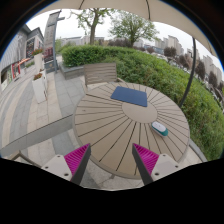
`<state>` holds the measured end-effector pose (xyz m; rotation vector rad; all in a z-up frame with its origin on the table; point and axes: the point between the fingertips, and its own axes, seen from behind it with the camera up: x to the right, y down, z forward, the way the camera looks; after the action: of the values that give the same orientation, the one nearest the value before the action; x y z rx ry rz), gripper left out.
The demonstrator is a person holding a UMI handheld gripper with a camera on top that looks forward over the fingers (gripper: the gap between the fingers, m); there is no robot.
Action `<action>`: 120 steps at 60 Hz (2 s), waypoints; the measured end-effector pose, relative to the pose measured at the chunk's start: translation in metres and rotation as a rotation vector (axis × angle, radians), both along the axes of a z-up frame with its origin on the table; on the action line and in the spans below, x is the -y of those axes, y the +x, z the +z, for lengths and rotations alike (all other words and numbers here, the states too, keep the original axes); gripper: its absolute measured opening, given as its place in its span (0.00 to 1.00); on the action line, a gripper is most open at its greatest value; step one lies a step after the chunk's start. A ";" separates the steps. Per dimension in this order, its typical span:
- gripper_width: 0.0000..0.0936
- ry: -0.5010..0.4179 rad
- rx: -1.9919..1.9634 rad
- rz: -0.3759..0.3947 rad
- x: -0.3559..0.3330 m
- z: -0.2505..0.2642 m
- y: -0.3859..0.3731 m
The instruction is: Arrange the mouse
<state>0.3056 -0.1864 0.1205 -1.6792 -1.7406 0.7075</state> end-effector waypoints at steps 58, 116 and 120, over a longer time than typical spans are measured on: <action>0.91 0.069 -0.121 -0.267 -0.269 -0.110 -0.095; 0.47 -0.029 0.031 -0.284 -0.312 -0.134 -0.185; 0.46 -0.063 0.030 -0.291 -0.308 -0.119 -0.198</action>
<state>0.1076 0.1219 0.0013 -1.9436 -1.4633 0.6098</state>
